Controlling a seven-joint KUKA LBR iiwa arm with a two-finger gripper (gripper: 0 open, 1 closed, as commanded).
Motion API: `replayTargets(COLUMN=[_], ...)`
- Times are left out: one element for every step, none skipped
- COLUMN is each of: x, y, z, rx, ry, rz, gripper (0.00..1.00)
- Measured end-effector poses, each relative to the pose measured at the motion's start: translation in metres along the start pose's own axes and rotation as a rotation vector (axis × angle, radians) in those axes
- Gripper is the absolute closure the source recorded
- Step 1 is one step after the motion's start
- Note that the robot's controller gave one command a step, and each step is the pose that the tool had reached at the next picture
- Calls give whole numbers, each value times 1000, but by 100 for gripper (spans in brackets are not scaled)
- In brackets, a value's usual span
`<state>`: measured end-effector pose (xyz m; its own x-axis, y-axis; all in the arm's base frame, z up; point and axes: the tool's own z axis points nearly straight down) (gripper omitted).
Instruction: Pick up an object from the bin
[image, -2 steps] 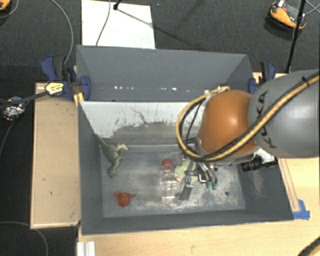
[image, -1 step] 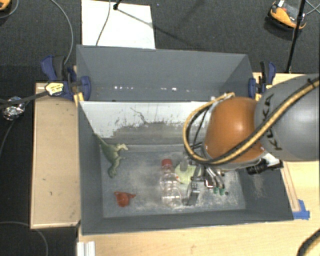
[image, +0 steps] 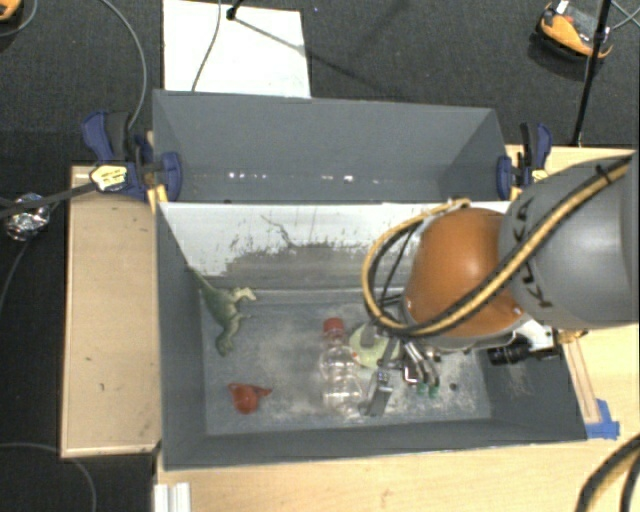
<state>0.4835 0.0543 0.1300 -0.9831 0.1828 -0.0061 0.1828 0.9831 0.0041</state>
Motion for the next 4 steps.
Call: replayTargets(x=[0, -7, -7, -11], y=[-19, -18, -18, -23], z=[17, 41, 41, 10], rx=[2, 0, 0, 1], ry=[7, 2, 2, 10], rz=[15, 53, 54, 48], gripper=[0, 100, 100, 100])
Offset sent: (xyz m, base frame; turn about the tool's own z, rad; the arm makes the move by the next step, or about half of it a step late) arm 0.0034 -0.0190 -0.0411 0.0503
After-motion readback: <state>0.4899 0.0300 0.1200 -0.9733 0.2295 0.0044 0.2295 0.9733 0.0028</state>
